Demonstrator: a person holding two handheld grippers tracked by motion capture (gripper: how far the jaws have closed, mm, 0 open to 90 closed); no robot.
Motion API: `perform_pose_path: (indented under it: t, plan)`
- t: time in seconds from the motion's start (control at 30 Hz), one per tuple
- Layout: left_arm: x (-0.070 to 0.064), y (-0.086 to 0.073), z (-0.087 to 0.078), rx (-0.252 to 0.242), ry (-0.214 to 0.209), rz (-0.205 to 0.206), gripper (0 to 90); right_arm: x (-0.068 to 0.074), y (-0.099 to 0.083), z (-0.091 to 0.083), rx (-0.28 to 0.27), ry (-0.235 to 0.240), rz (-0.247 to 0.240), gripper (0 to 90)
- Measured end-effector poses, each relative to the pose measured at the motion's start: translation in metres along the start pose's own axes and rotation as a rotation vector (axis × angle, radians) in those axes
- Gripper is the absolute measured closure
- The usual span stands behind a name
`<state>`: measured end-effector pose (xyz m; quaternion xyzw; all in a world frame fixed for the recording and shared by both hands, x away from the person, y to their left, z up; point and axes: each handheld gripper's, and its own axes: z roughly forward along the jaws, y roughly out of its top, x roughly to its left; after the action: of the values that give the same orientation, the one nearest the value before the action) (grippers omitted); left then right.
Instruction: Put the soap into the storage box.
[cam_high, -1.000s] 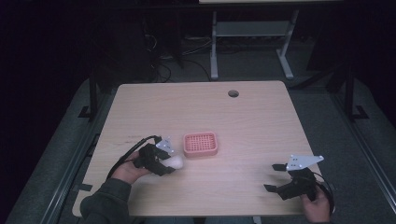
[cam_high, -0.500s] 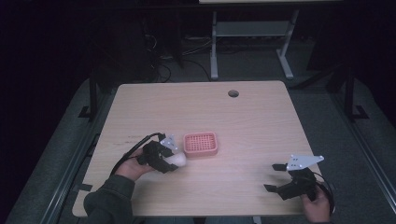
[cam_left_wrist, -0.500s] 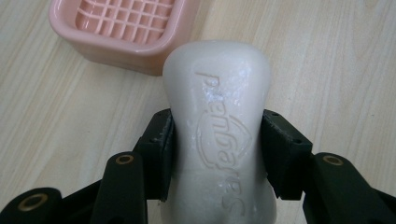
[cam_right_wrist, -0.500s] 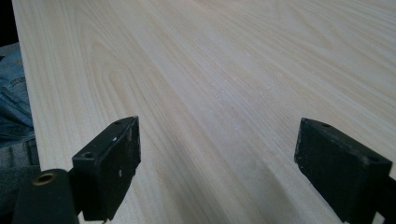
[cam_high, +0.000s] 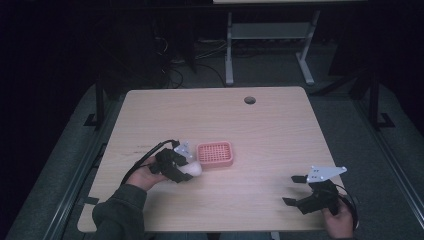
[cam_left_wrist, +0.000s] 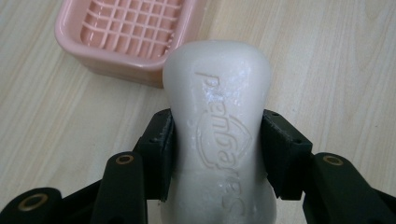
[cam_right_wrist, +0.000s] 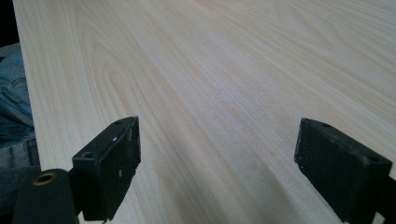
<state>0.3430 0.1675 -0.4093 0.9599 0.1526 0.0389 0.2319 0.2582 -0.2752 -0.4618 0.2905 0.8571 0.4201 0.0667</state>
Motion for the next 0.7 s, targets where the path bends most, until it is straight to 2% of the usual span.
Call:
perform_pose_path:
  t: [0.13,0.7]
  plan:
    - [0.001,0.005,-0.001,-0.003,0.005,0.014,49.3,0.0,0.0,0.0,-0.002,-0.003,-0.002,14.2]
    - [0.006,0.018,0.0,-0.005,-0.002,0.026,49.3,0.0,0.0,-0.001,-0.002,-0.002,-0.003,14.2]
